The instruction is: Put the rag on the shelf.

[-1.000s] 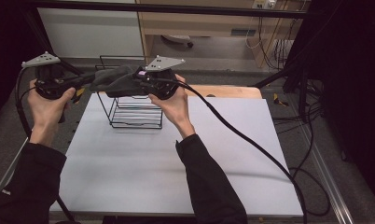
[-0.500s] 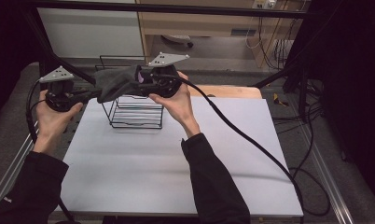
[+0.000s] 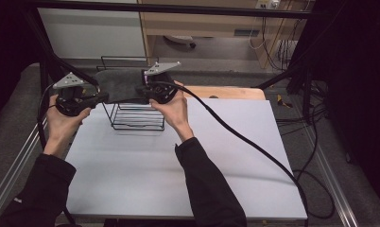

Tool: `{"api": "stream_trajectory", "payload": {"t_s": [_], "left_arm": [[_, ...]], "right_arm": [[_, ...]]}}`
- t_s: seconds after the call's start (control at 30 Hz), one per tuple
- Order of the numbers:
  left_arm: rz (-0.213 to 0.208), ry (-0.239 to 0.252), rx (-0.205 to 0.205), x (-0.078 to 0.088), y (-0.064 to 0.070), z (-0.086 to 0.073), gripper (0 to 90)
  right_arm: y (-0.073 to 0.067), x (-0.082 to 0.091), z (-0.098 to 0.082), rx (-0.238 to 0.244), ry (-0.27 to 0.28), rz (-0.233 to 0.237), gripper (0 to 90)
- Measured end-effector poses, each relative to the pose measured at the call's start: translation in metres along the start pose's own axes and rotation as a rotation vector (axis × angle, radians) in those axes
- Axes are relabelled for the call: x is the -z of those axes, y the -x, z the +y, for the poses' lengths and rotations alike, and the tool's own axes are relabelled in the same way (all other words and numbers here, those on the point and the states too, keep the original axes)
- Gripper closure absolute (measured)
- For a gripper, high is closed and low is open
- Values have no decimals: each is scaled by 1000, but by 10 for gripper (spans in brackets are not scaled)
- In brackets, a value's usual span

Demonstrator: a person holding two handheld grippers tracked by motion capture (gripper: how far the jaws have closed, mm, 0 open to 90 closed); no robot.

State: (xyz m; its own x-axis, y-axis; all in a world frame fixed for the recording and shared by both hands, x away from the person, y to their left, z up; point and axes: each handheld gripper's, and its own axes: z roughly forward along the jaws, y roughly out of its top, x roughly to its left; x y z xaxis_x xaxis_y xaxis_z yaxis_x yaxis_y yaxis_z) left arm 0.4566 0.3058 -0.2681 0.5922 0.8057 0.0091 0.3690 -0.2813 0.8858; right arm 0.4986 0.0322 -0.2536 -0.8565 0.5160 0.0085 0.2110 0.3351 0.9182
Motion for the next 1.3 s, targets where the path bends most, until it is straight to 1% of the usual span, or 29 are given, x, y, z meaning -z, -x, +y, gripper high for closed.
{"api": "stream_trajectory", "payload": {"t_s": [0.07, 0.13, 0.23, 0.27, 0.3, 0.33, 0.4, 0.47, 0.53, 0.6, 0.63, 0.7, 0.73, 0.8, 0.87, 0.9, 1.03, 1.13, 1.17, 1.23, 1.3], "left_arm": [[4, -1, 5, -3, -1, -3, 899], [6, -1, 15, -6, -2, -5, 899], [4, 2, 29, -9, -4, -5, 899], [5, 4, 28, -9, -3, -5, 899], [5, 5, 25, -9, -3, -4, 898], [3, 6, 23, -7, -2, -4, 898], [-2, 8, 23, -3, 0, -4, 879], [-9, 11, 31, 3, 2, -4, 841], [-10, 12, 36, 10, 4, -5, 780], [-5, 9, 33, 16, 7, -6, 710], [-4, 5, 32, 19, 8, -7, 679], [-2, -10, 21, 23, 11, -10, 623], [0, -12, 15, 25, 12, -12, 606], [-4, -21, 18, 28, 15, -16, 554], [-8, -29, 26, 30, 18, -21, 500], [-10, -34, 27, 30, 20, -24, 492], [-24, -62, 19, 24, 27, -40, 397], [-33, -87, 11, 19, 32, -52, 326], [-45, -92, 12, 17, 33, -55, 306], [-57, -102, 10, 13, 37, -62, 248], [-62, -108, 5, 9, 40, -67, 213]], "right_arm": [[3, -3, -7, -10, -9, 0, 900], [6, -6, -11, -18, -7, -2, 900], [8, -9, -16, -23, -9, -2, 900], [7, -9, -16, -24, -5, -1, 893], [6, -6, -15, -16, 5, 8, 861], [6, -6, -15, -16, 5, 8, 861], [2, -1, -13, 0, 22, 15, 818], [-1, 6, -9, 0, 35, 28, 757], [-5, 14, -6, 2, 40, 32, 693], [-8, 23, -3, 12, 42, 25, 619], [-8, 26, -2, 13, 38, 22, 591], [-9, 34, -1, -4, 32, 23, 524], [-9, 38, -2, -1, 31, 17, 495], [-9, 44, -3, -5, 15, 7, 422], [-8, 51, -6, -3, 4, -4, 372], [-7, 54, -7, -6, -7, -7, 337], [-4, 68, -18, -19, -20, -32, 228], [1, 79, -32, -34, -23, -53, 162], [3, 84, -37, -38, -22, -62, 144], [7, 92, -47, -55, -18, -77, 105], [11, 100, -58, -73, -22, -84, 74]]}}
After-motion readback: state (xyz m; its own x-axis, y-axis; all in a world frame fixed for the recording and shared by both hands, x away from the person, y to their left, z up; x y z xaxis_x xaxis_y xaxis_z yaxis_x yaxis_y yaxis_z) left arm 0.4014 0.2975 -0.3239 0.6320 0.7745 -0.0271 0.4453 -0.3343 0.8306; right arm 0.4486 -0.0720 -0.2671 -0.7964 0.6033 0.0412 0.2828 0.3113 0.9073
